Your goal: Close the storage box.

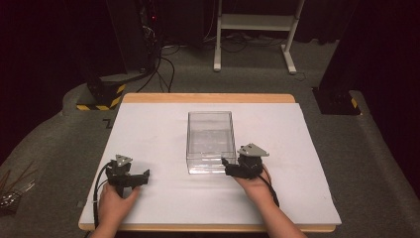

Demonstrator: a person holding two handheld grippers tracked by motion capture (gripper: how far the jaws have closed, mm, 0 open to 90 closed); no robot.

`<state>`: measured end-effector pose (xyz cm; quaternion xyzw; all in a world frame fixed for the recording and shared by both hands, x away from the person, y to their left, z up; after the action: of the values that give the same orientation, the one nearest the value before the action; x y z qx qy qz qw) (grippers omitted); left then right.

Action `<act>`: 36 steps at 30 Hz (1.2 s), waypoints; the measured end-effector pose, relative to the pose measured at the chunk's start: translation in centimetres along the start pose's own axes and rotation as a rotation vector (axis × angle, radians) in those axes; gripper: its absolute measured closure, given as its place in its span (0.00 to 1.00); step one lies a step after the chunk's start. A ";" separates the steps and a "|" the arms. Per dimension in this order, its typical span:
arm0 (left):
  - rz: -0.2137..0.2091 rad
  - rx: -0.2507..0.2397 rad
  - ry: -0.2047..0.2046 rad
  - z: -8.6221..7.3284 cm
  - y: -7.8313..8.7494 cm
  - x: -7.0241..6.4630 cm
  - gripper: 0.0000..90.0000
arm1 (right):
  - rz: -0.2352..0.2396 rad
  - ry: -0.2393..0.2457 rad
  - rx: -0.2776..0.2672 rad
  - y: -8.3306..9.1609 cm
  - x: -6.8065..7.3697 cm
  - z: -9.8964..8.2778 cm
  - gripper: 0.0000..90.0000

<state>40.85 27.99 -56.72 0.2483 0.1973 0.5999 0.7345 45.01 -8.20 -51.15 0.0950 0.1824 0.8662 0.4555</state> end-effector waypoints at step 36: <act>0.001 -0.002 0.000 0.0 0.0 0.0 0.01 | 0.075 -0.029 -0.019 3.0 1.5 -0.4 0.24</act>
<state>40.85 27.99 -56.73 0.2475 0.1966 0.6004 0.7346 41.78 -8.65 -50.32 0.1100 0.1640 0.8827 0.4263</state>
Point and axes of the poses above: each handheld gripper's, and its own axes: y roughly backward along the jaws, z roughly out of its top, x roughly to its left, the point moved 8 cm from there along -y, roughly forward along the jaws, and after that the axes turned 8 degrees about -x, right-handed, at the moved point
